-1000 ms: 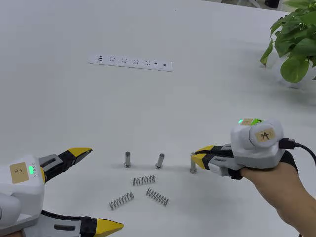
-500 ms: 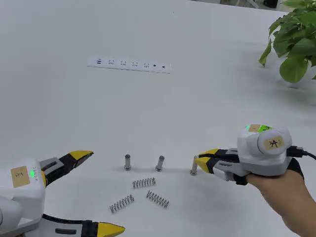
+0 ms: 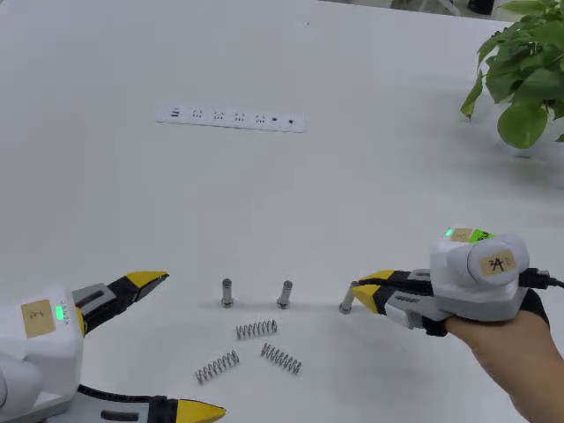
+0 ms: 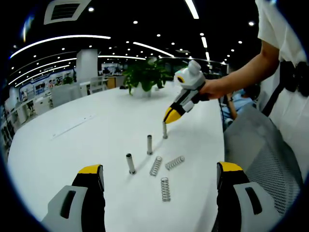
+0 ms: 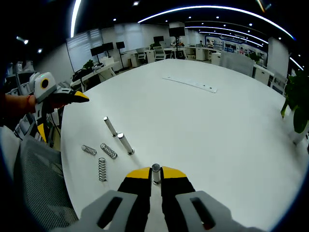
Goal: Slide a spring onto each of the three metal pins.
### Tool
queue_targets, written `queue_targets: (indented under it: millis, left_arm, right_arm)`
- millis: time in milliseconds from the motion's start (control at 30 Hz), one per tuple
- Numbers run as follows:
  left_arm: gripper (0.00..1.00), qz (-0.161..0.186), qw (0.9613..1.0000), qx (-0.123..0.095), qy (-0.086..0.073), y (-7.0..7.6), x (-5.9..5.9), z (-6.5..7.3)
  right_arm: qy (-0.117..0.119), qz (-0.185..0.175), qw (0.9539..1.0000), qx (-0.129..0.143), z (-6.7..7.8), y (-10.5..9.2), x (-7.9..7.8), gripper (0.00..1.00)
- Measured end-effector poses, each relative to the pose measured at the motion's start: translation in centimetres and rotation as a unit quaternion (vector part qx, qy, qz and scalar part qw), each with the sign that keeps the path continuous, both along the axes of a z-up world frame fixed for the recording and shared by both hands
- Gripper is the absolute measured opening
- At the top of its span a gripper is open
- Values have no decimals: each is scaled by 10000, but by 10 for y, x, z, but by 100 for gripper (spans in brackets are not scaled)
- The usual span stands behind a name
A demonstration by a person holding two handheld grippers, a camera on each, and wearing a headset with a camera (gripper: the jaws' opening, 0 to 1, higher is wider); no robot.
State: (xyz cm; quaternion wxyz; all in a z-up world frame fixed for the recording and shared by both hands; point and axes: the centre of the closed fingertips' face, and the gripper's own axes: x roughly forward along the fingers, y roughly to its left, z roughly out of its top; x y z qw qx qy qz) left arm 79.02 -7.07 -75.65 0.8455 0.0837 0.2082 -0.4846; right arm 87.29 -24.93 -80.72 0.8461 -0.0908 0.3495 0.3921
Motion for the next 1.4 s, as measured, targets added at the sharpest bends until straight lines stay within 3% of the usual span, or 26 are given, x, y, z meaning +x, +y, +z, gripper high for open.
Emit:
queue_targets:
  millis: [1400]
  left_arm:
    - [98, 37, 10000, -19, 16, 0, -2, 1]
  right_arm:
    - [-46, 89, 9999, -25, 0, -2, -3, 10]
